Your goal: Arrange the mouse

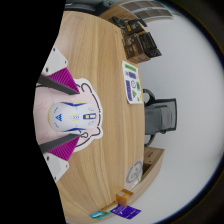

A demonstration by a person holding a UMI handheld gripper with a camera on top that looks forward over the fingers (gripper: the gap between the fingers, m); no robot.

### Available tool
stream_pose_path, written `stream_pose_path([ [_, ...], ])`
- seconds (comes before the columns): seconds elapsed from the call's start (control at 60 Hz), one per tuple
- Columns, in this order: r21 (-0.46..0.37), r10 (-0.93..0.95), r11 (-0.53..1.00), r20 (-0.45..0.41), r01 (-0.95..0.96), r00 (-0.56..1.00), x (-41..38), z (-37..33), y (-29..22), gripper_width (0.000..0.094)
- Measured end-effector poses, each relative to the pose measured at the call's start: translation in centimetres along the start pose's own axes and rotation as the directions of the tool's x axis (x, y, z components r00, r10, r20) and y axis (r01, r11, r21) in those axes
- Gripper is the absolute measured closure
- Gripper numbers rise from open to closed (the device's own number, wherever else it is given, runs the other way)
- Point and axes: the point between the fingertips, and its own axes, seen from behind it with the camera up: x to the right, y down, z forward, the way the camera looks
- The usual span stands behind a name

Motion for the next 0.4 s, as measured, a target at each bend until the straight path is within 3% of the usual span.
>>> stream_pose_path([
  [0.017, 0.005, 0.002, 1.000, -0.006, -0.002, 1.000, 0.0, -0.5, -0.1, 0.0076],
  [0.05, 0.022, 0.005, 1.000, -0.005, -0.005, 1.000, -0.5, -1.5, -0.4, 0.0115],
  [0.4, 0.146, 0.087, 0.986, -0.035, -0.081, 0.996, -6.1, -16.6, 1.8, 0.0105],
])
